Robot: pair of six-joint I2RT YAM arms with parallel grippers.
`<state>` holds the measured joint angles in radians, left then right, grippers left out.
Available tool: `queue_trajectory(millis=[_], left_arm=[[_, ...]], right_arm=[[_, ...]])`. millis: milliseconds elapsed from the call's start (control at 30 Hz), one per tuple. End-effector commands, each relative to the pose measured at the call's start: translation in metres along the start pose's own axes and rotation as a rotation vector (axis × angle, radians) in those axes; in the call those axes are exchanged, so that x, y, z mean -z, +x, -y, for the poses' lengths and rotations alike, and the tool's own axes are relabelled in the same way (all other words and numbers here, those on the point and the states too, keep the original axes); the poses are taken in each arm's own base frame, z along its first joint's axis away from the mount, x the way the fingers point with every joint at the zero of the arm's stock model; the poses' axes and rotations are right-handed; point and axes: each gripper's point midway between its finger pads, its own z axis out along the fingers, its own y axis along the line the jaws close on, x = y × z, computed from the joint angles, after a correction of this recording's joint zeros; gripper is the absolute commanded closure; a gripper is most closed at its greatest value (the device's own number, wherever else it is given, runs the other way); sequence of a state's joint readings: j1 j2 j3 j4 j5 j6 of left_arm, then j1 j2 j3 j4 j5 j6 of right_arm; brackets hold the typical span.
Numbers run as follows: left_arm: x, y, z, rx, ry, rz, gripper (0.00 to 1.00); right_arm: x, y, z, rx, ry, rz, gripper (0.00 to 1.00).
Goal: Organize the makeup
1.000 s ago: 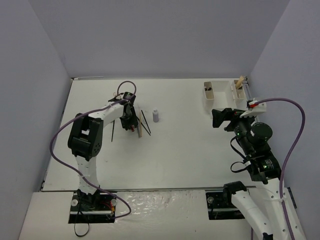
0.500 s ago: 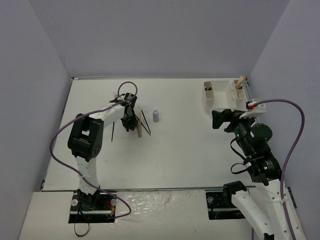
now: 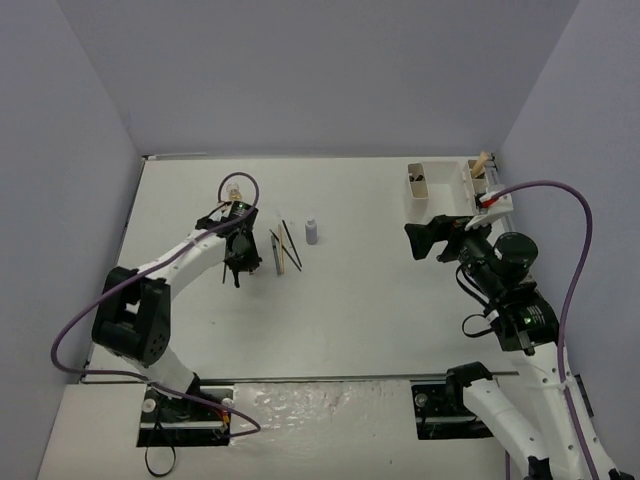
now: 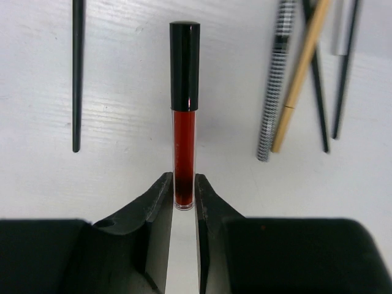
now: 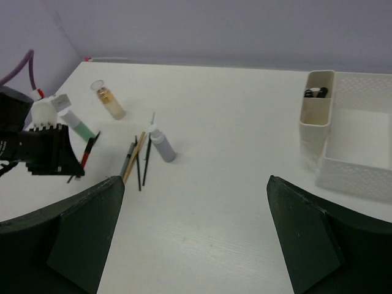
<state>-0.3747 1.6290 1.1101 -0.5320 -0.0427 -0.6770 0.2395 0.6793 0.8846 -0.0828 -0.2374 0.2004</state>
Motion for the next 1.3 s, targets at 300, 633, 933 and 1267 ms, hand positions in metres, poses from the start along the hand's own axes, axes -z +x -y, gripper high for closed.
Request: queue_trajectory(millis=[300,633,933,1267], left_arm=[[0.198,-0.031,0.134,-0.511,0.619,0.702,1.00],[0.261,-0.008,0.194,-0.626,0.841,0.800,1.00],[0.279,-0.003,0.205,-0.619,0.910,0.825,1.00],[0.277,-0.002,0.211,-0.615,0.926,0.821,1.00]], right_arm=[[-0.043,-0.027,-0.104,-0.185,-0.425,-0.011,0.05],[-0.065,-0.015,-0.159,-0.195,-0.531,-0.046,0.17],[-0.078,-0.001,-0.166,-0.189,-0.498,-0.051,0.34],[-0.084,0.010,-0.164,-0.174,-0.470,-0.058,0.75]])
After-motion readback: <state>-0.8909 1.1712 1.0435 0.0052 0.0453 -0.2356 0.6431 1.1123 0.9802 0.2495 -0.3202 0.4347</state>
